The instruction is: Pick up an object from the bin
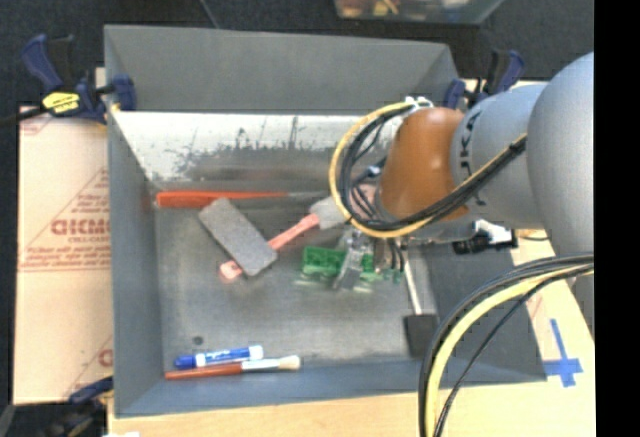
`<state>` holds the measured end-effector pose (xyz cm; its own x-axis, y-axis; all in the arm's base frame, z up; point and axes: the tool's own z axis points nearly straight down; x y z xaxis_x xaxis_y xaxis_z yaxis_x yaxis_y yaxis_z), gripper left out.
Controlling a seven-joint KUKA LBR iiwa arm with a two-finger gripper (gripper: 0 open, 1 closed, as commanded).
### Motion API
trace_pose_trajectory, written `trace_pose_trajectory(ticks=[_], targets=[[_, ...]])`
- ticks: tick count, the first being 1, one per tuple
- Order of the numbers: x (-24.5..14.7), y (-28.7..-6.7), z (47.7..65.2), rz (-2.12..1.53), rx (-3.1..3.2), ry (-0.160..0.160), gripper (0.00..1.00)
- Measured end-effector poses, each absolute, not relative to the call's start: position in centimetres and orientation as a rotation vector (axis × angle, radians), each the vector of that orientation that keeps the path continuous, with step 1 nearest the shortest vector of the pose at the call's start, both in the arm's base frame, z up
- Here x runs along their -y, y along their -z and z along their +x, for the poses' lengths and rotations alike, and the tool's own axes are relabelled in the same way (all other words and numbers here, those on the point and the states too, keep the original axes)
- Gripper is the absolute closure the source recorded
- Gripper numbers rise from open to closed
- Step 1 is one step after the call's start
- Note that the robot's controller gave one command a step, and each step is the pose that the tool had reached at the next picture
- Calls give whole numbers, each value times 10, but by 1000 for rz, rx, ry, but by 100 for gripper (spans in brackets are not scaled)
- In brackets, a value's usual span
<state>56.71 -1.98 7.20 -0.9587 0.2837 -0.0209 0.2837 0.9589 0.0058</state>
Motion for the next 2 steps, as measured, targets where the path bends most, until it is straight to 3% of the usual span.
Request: trace_pose_trajectory(ticks=[2], targets=[[20, -120, 565, 444, -3097, -5, 100]])
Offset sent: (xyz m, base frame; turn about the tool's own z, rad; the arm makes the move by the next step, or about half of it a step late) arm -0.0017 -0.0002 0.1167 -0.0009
